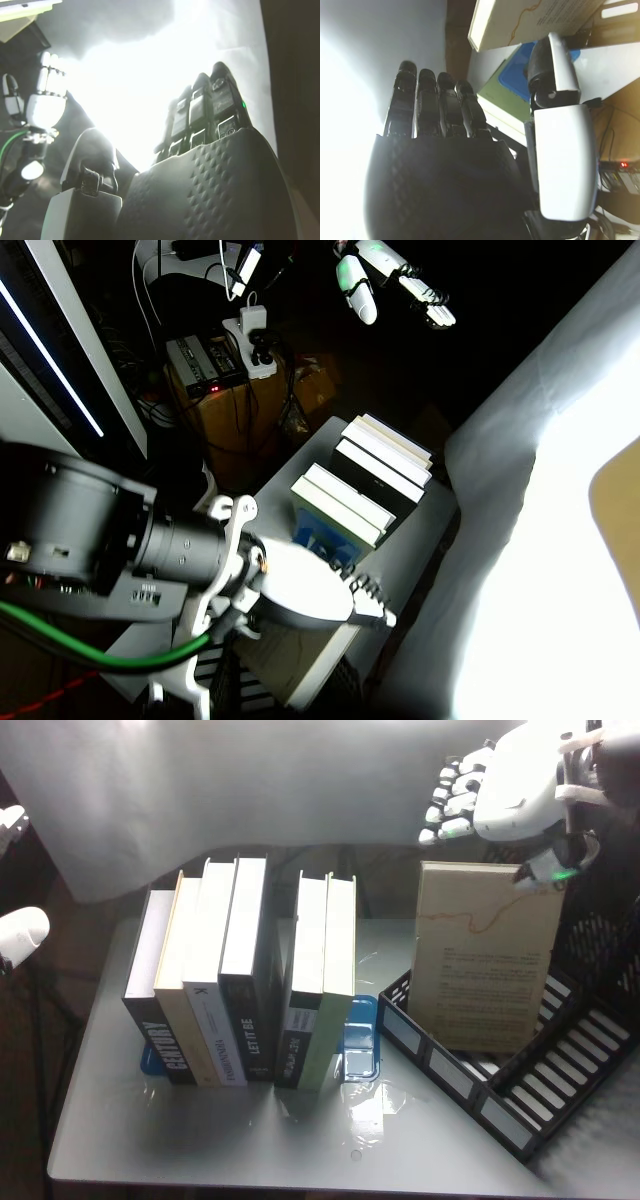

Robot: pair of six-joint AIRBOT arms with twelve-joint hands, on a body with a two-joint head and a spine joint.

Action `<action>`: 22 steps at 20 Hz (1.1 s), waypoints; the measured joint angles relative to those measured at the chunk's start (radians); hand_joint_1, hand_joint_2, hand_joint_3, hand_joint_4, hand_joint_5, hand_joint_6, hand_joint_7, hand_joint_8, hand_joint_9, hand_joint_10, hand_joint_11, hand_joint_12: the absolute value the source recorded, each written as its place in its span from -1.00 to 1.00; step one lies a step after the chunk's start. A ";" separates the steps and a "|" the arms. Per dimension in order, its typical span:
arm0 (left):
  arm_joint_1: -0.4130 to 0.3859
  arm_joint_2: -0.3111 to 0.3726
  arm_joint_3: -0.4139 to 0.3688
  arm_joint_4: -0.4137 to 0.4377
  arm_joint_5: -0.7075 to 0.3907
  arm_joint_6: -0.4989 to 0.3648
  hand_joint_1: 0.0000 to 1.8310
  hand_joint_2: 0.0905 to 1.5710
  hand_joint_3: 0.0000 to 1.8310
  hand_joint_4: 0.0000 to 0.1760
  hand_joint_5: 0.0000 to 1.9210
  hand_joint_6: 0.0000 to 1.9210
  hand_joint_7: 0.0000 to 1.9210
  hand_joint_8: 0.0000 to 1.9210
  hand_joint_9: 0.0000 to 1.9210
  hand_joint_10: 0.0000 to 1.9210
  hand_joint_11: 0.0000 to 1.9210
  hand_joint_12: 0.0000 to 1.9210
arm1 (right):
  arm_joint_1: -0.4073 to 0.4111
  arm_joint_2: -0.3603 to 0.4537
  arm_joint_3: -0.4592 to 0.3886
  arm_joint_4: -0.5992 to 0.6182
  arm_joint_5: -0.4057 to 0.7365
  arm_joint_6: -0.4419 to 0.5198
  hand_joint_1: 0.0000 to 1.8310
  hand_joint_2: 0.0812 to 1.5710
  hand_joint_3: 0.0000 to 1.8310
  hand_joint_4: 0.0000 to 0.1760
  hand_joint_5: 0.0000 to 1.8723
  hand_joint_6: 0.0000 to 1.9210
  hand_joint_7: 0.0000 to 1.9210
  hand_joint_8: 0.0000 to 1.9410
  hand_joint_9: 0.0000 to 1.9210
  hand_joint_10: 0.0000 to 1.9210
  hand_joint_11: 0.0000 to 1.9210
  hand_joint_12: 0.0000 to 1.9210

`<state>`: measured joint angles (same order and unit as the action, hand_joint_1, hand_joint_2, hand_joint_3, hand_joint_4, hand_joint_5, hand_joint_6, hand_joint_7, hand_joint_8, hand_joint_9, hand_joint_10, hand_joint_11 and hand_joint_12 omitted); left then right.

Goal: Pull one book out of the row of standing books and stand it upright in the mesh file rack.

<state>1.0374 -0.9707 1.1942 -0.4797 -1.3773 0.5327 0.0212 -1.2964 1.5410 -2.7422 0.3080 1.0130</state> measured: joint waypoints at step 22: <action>0.008 0.003 -0.039 0.053 -0.056 0.000 -0.98 0.80 -1.00 0.23 -1.00 -1.00 -1.00 -1.00 -1.00 -1.00 -1.00 -1.00 | -0.373 0.371 -0.283 2.193 0.458 -1.138 -0.71 0.64 -1.00 -0.65 -1.00 -1.00 -1.00 -1.00 -0.92 -0.82 -1.00 -0.49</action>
<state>1.0458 -0.9672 1.1557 -0.4267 -1.4338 0.5327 -0.3515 -0.9253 1.2579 -0.5491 0.7662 -0.1246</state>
